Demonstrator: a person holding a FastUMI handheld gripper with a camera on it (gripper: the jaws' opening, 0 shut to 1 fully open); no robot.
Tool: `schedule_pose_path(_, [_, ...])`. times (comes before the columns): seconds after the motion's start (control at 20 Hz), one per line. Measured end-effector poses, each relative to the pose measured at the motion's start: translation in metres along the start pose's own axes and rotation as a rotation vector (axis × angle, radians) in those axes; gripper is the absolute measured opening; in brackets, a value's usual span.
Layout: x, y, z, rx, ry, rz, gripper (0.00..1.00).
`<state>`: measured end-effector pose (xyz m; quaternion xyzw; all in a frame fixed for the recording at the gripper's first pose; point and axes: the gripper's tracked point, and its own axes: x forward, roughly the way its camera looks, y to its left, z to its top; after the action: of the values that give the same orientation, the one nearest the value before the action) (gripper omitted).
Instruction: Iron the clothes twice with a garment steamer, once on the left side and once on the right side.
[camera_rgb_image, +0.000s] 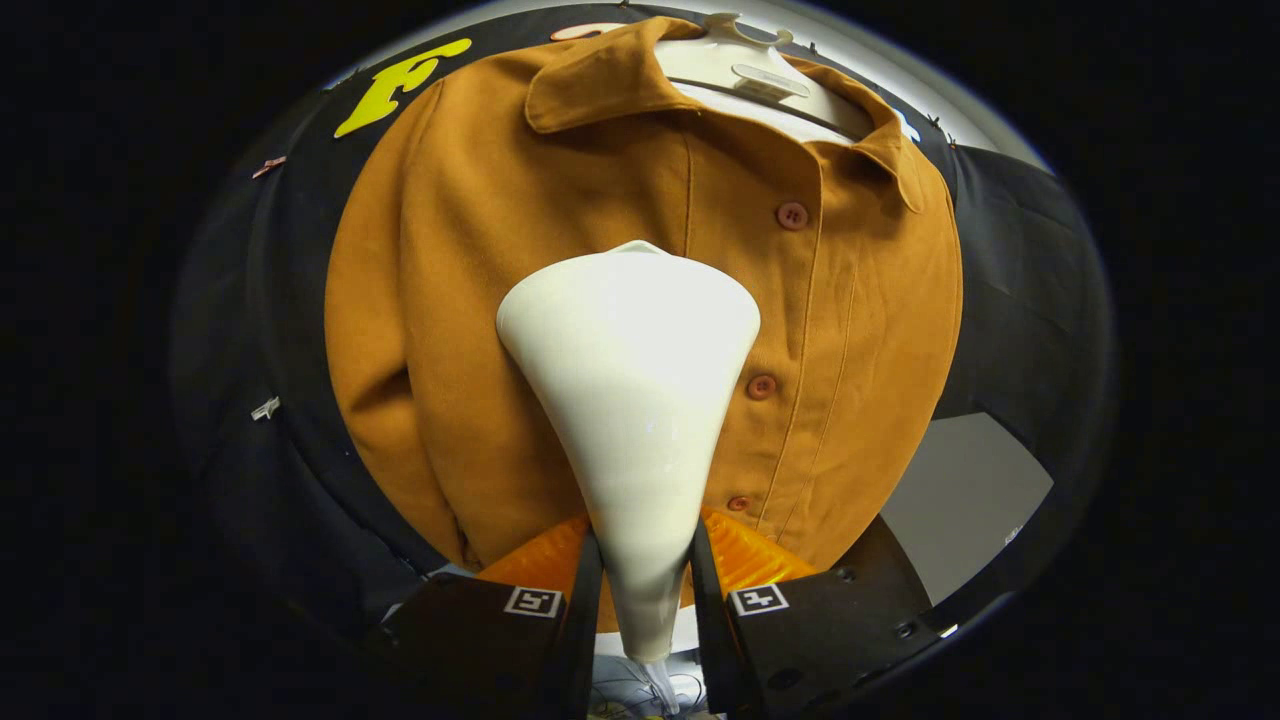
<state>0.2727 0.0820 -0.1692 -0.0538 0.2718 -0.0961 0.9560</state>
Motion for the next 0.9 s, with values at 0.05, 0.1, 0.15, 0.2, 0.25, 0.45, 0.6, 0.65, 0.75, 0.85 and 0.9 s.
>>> schedule_pose_path(0.05, [0.001,0.000,-0.004,0.000,0.012,-0.001,0.47])
schedule_pose_path(0.1, [0.003,-0.001,-0.010,-0.003,0.024,-0.001,0.47])
schedule_pose_path(0.15, [0.004,-0.001,-0.014,-0.005,0.036,-0.002,0.47])
schedule_pose_path(0.2, [0.006,-0.001,-0.020,-0.006,0.049,-0.001,0.46])
schedule_pose_path(0.25, [0.007,0.000,-0.025,-0.008,0.062,0.002,0.47])
schedule_pose_path(0.45, [0.013,0.000,-0.046,-0.007,0.118,0.013,0.47])
schedule_pose_path(0.6, [0.020,0.000,-0.064,-0.005,0.158,0.020,0.46])
schedule_pose_path(0.65, [0.022,-0.001,-0.067,-0.008,0.169,0.019,0.46])
schedule_pose_path(0.75, [0.023,0.001,-0.076,-0.015,0.193,0.021,0.46])
schedule_pose_path(0.85, [0.026,0.000,-0.088,-0.022,0.221,0.025,0.47])
schedule_pose_path(0.9, [0.027,0.000,-0.092,-0.023,0.235,0.026,0.47])
